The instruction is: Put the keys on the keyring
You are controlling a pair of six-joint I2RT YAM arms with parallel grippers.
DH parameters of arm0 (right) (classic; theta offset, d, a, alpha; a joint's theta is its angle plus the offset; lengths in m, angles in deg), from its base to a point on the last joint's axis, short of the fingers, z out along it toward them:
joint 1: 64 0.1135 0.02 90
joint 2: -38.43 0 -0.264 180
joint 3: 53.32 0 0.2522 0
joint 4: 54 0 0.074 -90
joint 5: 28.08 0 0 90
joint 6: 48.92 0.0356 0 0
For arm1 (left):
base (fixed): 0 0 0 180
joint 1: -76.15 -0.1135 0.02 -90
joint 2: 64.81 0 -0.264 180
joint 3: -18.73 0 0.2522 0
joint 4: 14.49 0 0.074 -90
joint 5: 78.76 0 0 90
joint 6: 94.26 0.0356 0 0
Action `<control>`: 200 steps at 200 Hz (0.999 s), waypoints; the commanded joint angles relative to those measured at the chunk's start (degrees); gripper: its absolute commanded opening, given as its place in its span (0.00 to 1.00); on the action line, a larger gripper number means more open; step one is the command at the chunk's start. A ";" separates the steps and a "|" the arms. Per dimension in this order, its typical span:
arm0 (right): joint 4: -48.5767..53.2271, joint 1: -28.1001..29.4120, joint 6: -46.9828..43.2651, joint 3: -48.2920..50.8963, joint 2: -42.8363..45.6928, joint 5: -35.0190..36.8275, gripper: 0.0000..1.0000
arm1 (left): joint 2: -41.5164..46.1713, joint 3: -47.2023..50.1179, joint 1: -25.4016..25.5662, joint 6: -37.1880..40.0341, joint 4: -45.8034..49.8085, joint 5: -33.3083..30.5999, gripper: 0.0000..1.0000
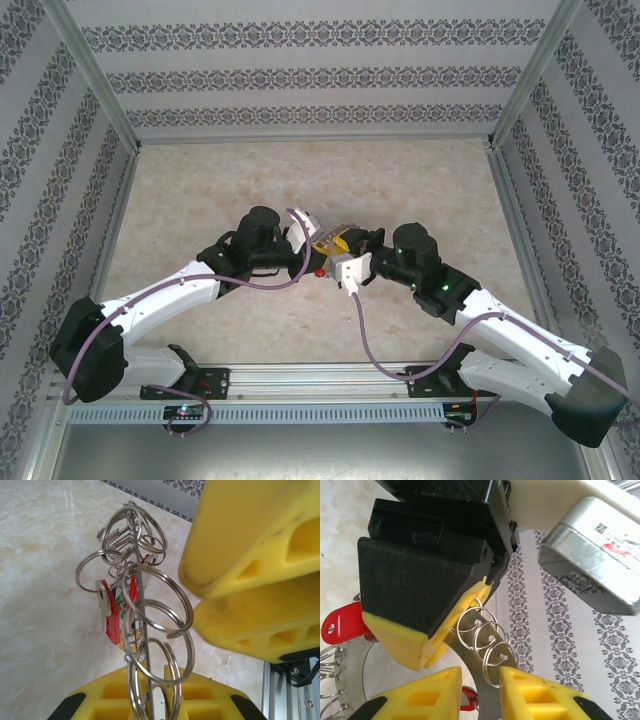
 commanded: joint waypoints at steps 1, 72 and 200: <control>-0.39 -0.13 -0.48 -1.57 -1.39 -0.43 0.25 | 0.65 -2.25 0.88 -0.19 -1.41 1.80 0.00; -2.30 -0.32 -0.95 -1.50 -1.30 2.60 0.22 | 0.83 -1.64 0.98 0.23 -1.12 1.71 0.00; -3.11 -2.73 3.98 -0.71 0.32 1.53 0.01 | 0.78 -1.11 0.97 0.78 -1.38 1.69 0.00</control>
